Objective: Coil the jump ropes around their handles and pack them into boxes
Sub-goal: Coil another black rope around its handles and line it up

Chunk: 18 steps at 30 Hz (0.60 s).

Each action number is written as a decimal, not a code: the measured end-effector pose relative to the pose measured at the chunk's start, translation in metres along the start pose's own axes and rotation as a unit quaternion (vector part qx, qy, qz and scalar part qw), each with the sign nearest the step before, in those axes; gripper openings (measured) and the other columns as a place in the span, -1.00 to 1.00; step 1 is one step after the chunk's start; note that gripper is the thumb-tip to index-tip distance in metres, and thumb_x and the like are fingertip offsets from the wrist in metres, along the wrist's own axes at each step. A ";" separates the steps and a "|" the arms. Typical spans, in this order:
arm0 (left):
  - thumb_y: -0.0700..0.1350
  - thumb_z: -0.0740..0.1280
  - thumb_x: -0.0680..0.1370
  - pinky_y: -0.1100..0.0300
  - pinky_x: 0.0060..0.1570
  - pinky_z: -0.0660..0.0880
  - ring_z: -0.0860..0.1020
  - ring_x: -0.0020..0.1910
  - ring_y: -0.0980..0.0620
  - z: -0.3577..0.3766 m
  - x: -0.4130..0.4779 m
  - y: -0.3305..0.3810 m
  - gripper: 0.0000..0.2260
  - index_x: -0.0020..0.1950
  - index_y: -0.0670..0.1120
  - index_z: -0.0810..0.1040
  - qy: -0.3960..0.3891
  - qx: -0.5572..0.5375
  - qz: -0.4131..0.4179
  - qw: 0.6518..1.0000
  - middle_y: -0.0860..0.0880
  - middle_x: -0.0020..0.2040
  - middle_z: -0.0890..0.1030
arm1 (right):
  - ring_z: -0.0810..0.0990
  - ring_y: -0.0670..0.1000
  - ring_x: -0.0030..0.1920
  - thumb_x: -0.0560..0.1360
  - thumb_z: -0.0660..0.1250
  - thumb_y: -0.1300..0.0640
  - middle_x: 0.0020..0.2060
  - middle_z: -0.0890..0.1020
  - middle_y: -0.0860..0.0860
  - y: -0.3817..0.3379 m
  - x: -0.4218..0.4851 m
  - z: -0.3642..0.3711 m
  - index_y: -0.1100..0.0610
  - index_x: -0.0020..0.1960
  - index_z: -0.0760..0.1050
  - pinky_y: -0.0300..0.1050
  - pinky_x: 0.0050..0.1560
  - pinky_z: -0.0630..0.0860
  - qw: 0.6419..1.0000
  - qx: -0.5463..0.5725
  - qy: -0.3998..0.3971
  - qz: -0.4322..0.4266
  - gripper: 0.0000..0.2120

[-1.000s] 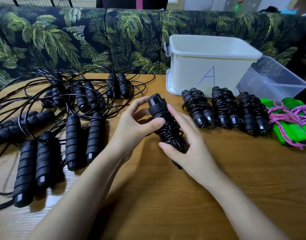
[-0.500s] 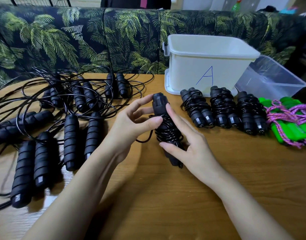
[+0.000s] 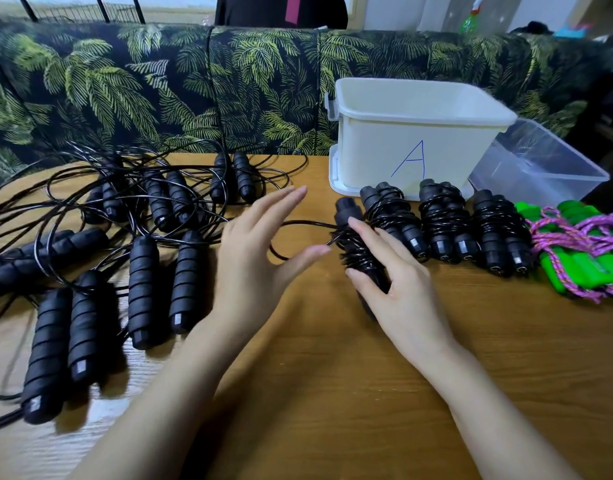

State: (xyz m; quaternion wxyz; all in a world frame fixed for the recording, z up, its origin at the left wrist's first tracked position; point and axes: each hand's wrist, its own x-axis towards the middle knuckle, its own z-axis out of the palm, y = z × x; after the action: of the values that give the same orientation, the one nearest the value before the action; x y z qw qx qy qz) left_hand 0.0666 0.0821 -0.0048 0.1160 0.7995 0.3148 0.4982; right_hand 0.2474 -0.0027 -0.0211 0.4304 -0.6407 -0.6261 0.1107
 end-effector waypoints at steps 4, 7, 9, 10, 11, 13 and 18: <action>0.25 0.41 0.47 -0.03 0.23 0.39 0.55 0.24 -0.03 0.003 -0.002 -0.008 -0.37 0.39 -0.12 0.52 -0.025 0.204 0.140 0.969 -0.03 0.33 0.56 | 0.40 -0.16 0.40 0.55 0.39 0.13 0.42 0.42 -0.18 0.002 0.002 -0.004 -0.30 0.48 0.26 -0.36 0.28 0.33 1.000 -0.011 0.017 0.000 -0.38; 0.15 0.40 0.49 0.02 0.16 0.43 0.62 0.08 -0.05 0.009 -0.005 -0.009 -0.48 0.34 -0.14 0.56 -0.039 0.212 0.117 0.969 -0.04 0.24 0.63 | 0.41 -0.25 0.36 0.54 0.40 0.17 0.37 0.46 -0.23 -0.001 0.002 -0.004 -0.21 0.47 0.34 -0.53 0.24 0.24 0.999 0.032 0.025 0.003 -0.41; 0.12 0.36 0.51 0.06 0.10 0.50 0.64 0.03 0.01 0.009 -0.004 -0.004 -0.55 0.31 -0.10 0.60 -0.050 0.131 0.062 0.988 0.02 0.17 0.66 | 0.41 -0.30 0.34 0.53 0.42 0.22 0.33 0.48 -0.27 -0.003 0.002 -0.005 -0.19 0.45 0.37 -0.50 0.27 0.24 0.997 0.074 0.025 0.001 -0.41; 0.13 0.37 0.51 0.12 0.09 0.52 0.64 0.02 0.08 0.007 -0.003 -0.001 -0.57 0.29 -0.06 0.61 -0.061 0.066 0.016 0.996 0.09 0.13 0.66 | 0.41 -0.31 0.34 0.53 0.42 0.24 0.32 0.48 -0.29 -0.005 0.003 -0.006 -0.18 0.44 0.37 -0.47 0.29 0.25 0.995 0.098 0.021 0.003 -0.41; 0.15 0.40 0.49 0.22 0.09 0.53 0.64 0.01 0.18 0.004 -0.002 0.002 -0.59 0.27 -0.01 0.62 -0.070 -0.003 -0.043 0.997 0.17 0.08 0.65 | 0.41 -0.31 0.34 0.52 0.42 0.25 0.31 0.49 -0.31 -0.006 0.003 -0.007 -0.18 0.43 0.38 -0.43 0.32 0.26 0.992 0.125 0.014 0.008 -0.41; 0.11 0.42 0.43 0.36 0.06 0.50 0.62 -0.01 0.31 -0.001 0.003 0.006 -0.65 0.19 0.07 0.63 -0.077 -0.123 -0.160 0.976 0.26 -0.01 0.65 | 0.45 -0.23 0.35 0.52 0.41 0.24 0.30 0.53 -0.30 -0.010 0.004 -0.009 -0.17 0.42 0.40 -0.29 0.38 0.32 0.984 0.177 -0.007 0.017 -0.44; 0.02 0.42 0.39 0.25 0.00 0.56 0.69 -0.04 0.07 -0.008 0.008 0.004 -0.75 0.00 -0.05 0.70 -0.076 -0.290 -0.317 0.900 -0.04 -0.13 0.74 | 0.49 -0.11 0.34 0.50 0.36 0.19 0.28 0.56 -0.24 -0.022 0.002 -0.011 -0.15 0.40 0.40 -0.14 0.40 0.36 0.968 0.242 -0.068 -0.003 -0.48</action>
State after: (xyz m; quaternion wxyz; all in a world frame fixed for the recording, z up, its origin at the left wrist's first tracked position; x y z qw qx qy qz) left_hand 0.0633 0.0823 0.0068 0.5181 0.6240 0.3833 0.4419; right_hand 0.2400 -0.0093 0.0016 0.5291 -0.5069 -0.6103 0.3011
